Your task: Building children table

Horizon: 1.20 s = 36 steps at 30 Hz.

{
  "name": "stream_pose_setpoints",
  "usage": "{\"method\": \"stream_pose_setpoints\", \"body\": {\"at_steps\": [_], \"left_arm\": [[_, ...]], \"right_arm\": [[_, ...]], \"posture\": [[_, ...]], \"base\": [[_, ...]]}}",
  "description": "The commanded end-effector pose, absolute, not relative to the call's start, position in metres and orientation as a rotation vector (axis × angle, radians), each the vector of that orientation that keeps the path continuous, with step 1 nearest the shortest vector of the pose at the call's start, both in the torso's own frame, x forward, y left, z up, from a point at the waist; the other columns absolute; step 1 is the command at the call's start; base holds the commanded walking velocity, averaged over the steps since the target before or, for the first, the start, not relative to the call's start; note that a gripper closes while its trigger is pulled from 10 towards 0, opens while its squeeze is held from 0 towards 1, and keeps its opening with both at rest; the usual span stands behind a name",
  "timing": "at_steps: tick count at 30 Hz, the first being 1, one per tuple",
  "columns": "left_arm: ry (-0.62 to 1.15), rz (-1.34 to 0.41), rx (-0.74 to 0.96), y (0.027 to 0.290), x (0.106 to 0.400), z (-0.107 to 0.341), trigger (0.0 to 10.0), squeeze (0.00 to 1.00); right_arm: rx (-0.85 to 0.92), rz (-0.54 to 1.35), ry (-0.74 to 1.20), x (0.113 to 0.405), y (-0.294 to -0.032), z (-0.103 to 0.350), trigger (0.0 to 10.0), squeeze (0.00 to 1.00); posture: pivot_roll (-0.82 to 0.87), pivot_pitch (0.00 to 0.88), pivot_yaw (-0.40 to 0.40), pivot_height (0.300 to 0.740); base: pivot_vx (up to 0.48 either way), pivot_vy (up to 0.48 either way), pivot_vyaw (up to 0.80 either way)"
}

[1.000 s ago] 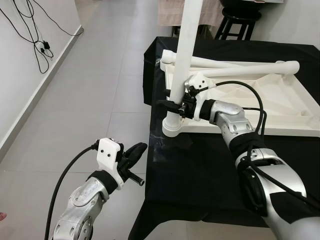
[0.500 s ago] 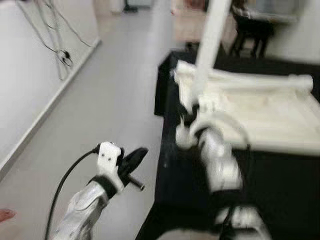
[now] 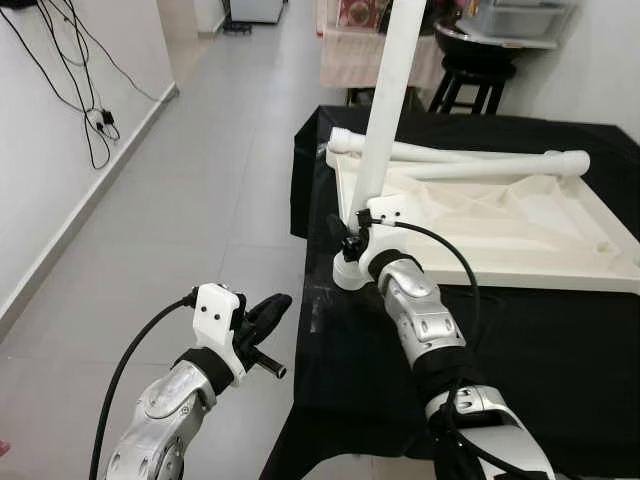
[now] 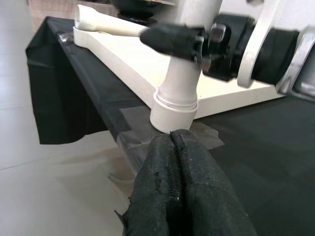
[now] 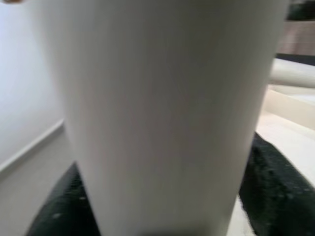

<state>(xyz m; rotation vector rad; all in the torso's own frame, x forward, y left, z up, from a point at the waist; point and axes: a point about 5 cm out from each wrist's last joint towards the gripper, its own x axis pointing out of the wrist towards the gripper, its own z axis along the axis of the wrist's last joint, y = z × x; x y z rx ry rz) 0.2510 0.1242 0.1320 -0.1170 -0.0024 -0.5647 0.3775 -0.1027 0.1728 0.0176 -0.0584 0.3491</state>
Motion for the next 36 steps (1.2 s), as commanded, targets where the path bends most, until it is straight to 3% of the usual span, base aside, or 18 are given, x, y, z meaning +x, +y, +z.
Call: {"method": "stream_pose_setpoints", "body": {"at_steps": [1,7,10,12,17,19,25,36], "left_arm": [[0.008,-0.571,-0.117,0.123,0.250,0.130,10.0,0.00],[0.002,-0.568,-0.119,0.122,0.250,0.130,10.0,0.00],[0.002,-0.567,-0.119,0.122,0.250,0.131,10.0,0.00],[0.000,-0.564,-0.118,0.122,0.249,0.131,10.0,0.00],[0.001,-0.563,-0.117,0.122,0.248,0.131,10.0,0.00],[0.004,-0.565,-0.117,0.122,0.247,0.131,10.0,0.00],[0.006,-0.561,-0.114,0.122,0.245,0.130,10.0,0.00],[0.007,-0.562,-0.120,0.123,0.246,0.131,10.0,0.00]], "right_arm": [[0.002,0.491,-0.117,0.379,-0.099,0.191,10.0,0.00],[-0.159,0.894,-0.115,0.376,-0.096,0.199,10.0,0.00],[-0.186,0.949,-0.108,0.376,-0.097,0.200,10.0,0.00],[-0.201,1.081,-0.064,0.379,-0.094,0.203,10.0,0.00],[-0.187,1.099,-0.023,0.384,-0.090,0.204,10.0,0.00],[-0.156,1.096,0.007,0.387,-0.087,0.204,0.0,0.00],[-0.126,1.117,0.021,0.388,-0.090,0.205,0.0,0.00],[-0.188,0.990,0.018,0.381,-0.127,0.178,0.0,0.00]], "posture": [[0.06,0.090,-0.069,0.740],[0.06,0.093,-0.077,0.740],[0.06,0.093,-0.077,0.740],[0.07,0.098,-0.077,0.740],[0.08,0.100,-0.075,0.740],[0.09,0.108,-0.078,0.740],[0.10,0.110,-0.079,0.740],[0.07,0.117,-0.066,0.740]], "base": [[0.000,0.000,0.00],[0.000,0.000,0.00],[0.000,0.000,0.00],[0.000,0.000,0.00],[0.000,0.000,0.00],[0.000,0.000,0.00],[0.000,0.000,0.00],[0.000,0.000,0.00]]}}
